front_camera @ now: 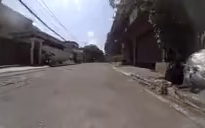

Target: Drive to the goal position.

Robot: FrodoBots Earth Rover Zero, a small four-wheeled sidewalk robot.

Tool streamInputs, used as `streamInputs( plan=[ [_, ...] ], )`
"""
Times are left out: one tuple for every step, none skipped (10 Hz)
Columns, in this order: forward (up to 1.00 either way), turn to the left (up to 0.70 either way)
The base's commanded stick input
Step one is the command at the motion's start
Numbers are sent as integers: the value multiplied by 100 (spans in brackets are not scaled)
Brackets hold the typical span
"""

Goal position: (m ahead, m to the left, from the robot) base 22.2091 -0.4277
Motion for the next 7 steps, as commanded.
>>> streamInputs(
  plan=[
    [100,0],
    [100,0],
    [100,0],
    [100,0],
    [100,0],
    [100,0],
    [100,0]
  ],
)
